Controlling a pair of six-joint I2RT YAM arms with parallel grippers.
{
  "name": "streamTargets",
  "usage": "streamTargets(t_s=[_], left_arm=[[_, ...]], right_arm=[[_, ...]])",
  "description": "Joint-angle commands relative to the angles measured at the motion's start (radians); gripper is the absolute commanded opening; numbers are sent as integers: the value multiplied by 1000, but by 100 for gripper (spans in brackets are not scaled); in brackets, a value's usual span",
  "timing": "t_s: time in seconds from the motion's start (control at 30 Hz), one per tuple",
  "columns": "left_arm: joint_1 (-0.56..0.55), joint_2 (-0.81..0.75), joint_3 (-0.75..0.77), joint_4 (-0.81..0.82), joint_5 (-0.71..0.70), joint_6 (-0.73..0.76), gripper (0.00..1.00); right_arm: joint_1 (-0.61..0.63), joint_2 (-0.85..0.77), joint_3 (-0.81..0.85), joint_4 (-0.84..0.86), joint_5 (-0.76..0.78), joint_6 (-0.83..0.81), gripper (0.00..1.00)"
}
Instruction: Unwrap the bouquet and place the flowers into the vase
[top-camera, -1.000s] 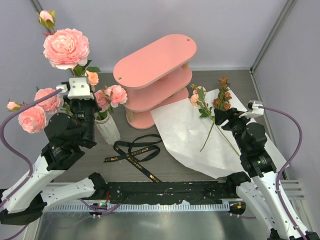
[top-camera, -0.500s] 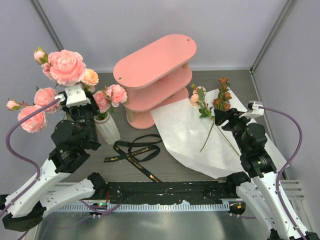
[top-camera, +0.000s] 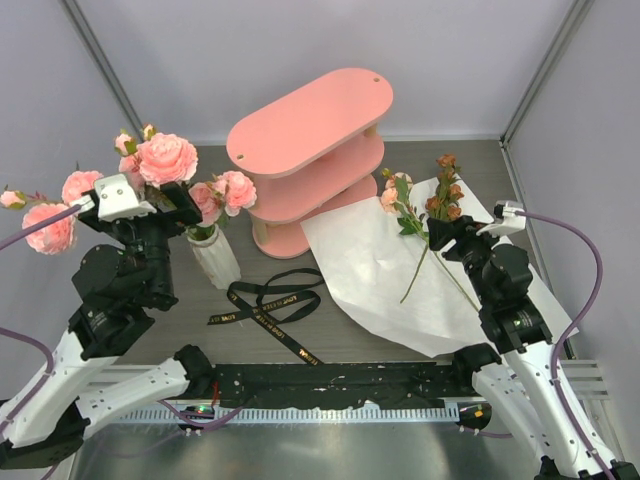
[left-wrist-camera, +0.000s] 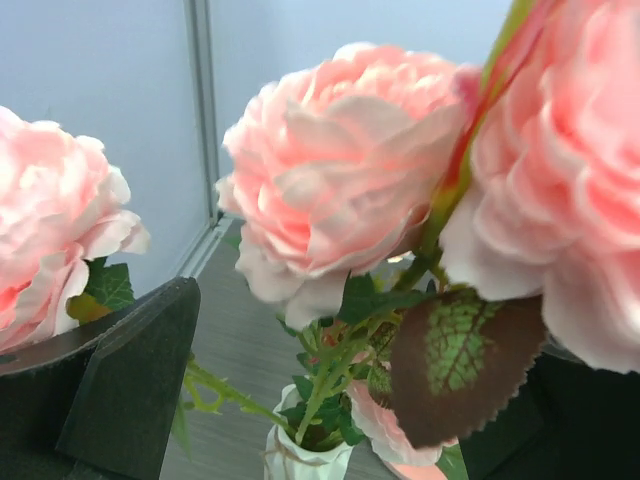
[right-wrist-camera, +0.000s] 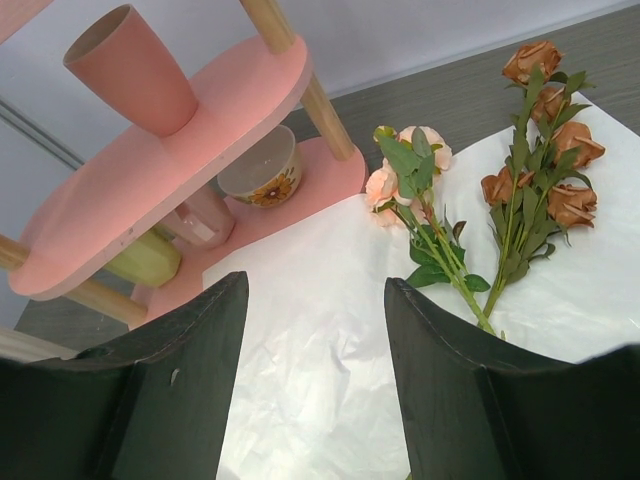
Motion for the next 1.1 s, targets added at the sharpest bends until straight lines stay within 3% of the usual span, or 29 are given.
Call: streamTargets(t_s=[0.0, 0.2, 0.5, 0.8, 1.07], left_arm=[[6, -25, 90, -211, 129, -133, 100], [6, -66, 221, -426, 290, -214, 100], [5, -99, 414, -429, 516, -214, 100], [5, 127, 739, -519, 715, -176, 100], [5, 383, 989, -646, 1096, -229, 100]], right_arm=[[-1, 13, 5, 33, -5, 12, 63], [-1, 34, 4, 33, -9, 22, 63], [-1, 60, 8, 51, -31, 47, 62], [-1, 91, 30, 16, -28, 52, 62], [-3, 206, 77, -62, 26, 68, 62]])
